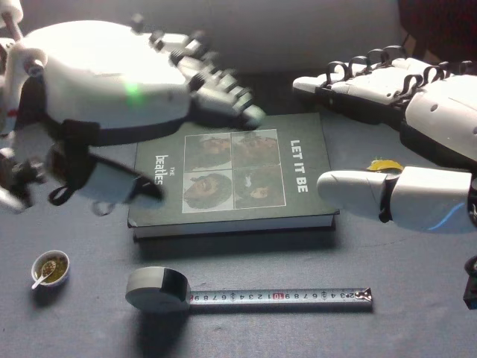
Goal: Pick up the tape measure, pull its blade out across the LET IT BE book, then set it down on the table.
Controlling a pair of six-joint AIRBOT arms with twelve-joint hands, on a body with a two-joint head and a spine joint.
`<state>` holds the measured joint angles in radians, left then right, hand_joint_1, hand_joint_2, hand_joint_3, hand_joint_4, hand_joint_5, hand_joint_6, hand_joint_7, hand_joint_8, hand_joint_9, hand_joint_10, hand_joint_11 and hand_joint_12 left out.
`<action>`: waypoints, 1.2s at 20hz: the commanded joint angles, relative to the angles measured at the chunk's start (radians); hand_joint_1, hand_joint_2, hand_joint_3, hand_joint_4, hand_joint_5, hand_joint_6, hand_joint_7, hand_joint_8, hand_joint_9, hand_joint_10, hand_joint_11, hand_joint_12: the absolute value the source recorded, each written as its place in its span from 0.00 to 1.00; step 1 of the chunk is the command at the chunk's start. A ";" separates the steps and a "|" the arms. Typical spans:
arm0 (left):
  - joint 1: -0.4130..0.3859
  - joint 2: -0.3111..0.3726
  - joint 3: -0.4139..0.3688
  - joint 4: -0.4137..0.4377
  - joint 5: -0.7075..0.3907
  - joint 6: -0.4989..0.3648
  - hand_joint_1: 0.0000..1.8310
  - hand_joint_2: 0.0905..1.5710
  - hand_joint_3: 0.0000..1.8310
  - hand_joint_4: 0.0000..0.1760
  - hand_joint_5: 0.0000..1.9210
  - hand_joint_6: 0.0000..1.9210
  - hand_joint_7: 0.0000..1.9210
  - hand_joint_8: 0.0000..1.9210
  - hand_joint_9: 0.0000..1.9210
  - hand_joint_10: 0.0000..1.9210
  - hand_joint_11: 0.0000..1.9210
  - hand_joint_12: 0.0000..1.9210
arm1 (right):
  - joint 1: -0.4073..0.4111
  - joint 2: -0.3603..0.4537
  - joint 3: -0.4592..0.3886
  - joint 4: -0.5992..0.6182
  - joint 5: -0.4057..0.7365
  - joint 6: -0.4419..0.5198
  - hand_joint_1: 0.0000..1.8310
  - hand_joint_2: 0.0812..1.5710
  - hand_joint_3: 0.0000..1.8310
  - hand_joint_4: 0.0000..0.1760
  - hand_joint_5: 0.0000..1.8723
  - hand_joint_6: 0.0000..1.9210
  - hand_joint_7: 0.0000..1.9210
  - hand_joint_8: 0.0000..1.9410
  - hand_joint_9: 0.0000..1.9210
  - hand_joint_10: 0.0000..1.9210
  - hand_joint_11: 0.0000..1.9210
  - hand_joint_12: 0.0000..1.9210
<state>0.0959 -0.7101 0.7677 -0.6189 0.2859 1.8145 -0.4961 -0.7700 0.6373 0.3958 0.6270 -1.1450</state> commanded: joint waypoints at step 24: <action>0.152 0.028 -0.401 -0.988 -1.276 0.115 0.66 0.63 0.00 0.00 0.16 0.00 0.15 0.00 0.15 0.00 0.00 0.39 | 0.005 0.001 -0.004 -0.022 0.110 -0.005 0.09 0.76 0.00 0.43 0.08 0.00 0.10 0.00 0.06 0.00 0.00 0.27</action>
<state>0.2703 -0.6823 0.3603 -1.7004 -0.9852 1.9209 -0.4976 -0.7708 0.6361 0.3962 0.6239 -1.1530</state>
